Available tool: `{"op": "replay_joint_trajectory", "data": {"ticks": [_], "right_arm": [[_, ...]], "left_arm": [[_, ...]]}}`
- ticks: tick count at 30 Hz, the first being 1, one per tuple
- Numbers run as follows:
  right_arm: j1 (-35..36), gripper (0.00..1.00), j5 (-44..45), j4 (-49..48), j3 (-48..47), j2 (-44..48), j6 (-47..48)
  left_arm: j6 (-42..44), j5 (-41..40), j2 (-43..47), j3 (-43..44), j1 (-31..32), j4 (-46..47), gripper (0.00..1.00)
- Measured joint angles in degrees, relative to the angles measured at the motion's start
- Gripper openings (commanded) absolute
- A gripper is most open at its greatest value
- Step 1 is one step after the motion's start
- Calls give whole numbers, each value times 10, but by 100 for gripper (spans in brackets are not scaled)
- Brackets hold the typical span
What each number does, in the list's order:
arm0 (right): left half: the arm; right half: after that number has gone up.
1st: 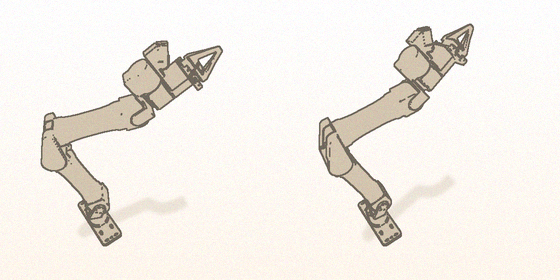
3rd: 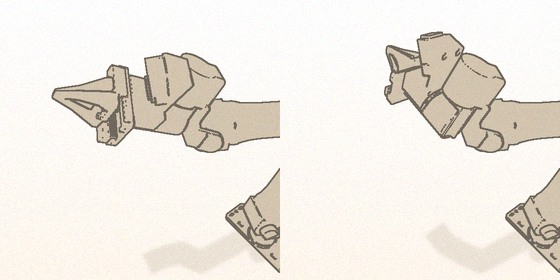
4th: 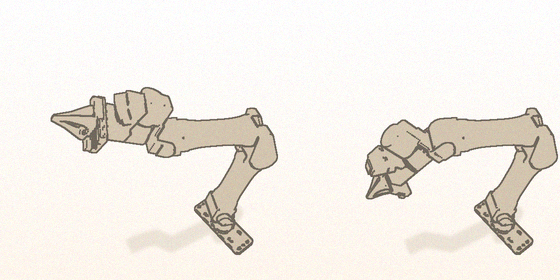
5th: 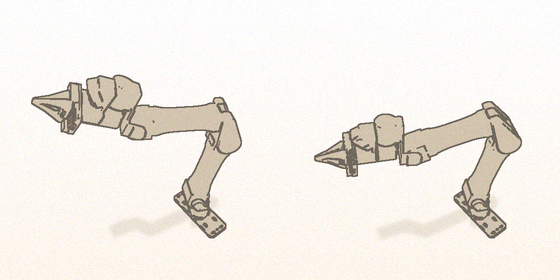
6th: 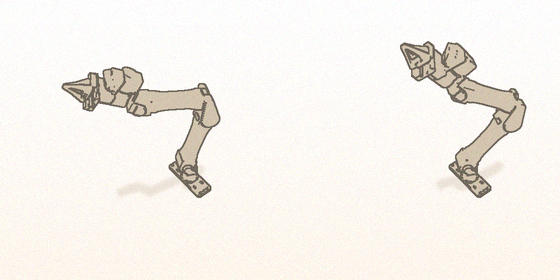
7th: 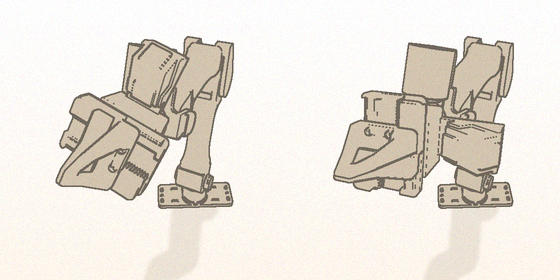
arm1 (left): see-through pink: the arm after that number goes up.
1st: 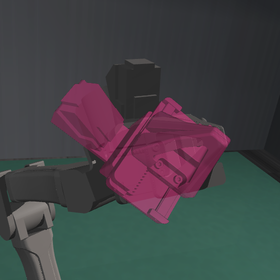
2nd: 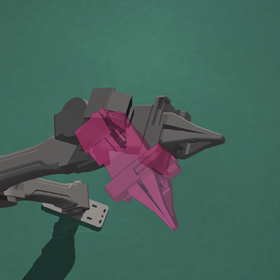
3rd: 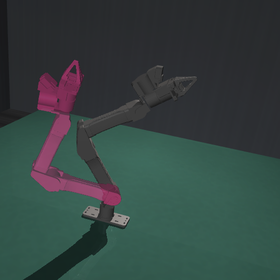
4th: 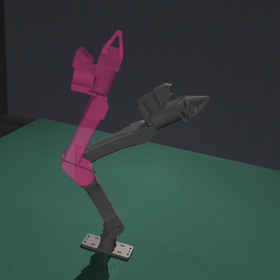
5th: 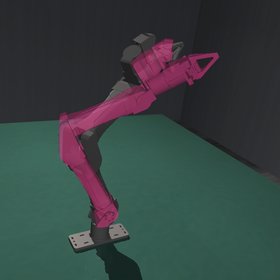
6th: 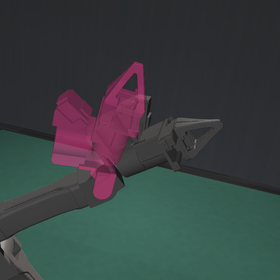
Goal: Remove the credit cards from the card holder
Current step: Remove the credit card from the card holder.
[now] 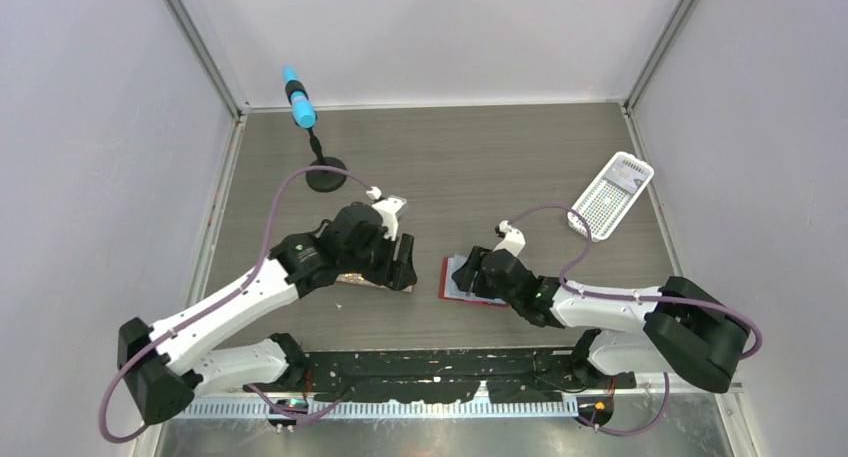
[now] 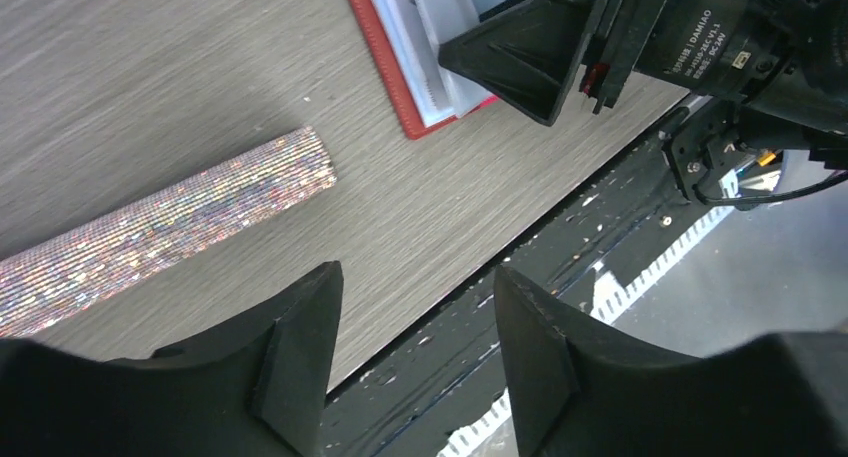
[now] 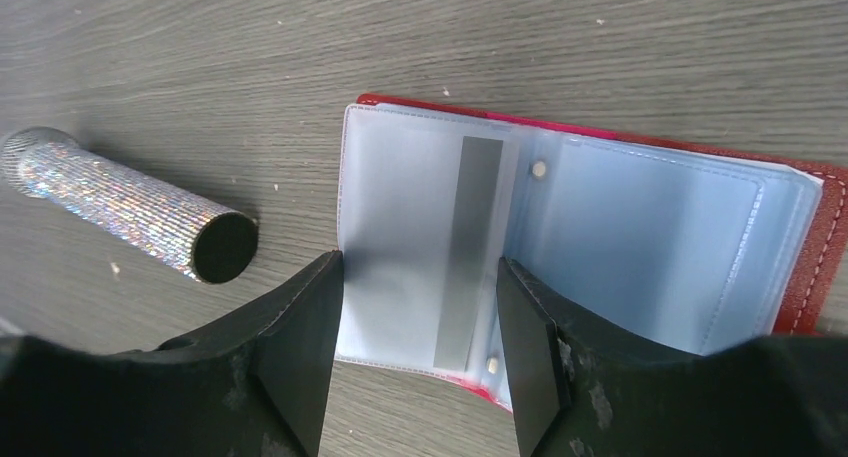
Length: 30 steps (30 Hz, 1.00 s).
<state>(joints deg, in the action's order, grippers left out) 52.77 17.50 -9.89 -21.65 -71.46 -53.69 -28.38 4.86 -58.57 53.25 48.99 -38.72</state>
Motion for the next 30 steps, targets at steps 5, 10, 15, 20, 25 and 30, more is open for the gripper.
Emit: {"op": "replay_joint_trajectory", "data": {"ticks": [5,10,15,20,25,30], "right_arm": [[-23,47,-41,-62,43,26,9],[-42,47,-77,-113,82,48,13],[-50,47,-100,-146,101,55,15],[-53,47,-119,-170,111,55,18],[-57,47,-130,-184,115,55,18],[-57,50,-141,-193,120,55,18]], "left_arm": [[-27,29,-81,0,0,58,29],[-51,45,-186,1,0,108,4],[-73,60,-274,10,0,154,0],[-91,85,-334,20,0,210,0],[-102,100,-373,31,-1,245,0],[-103,117,-391,31,-3,269,0]]}}
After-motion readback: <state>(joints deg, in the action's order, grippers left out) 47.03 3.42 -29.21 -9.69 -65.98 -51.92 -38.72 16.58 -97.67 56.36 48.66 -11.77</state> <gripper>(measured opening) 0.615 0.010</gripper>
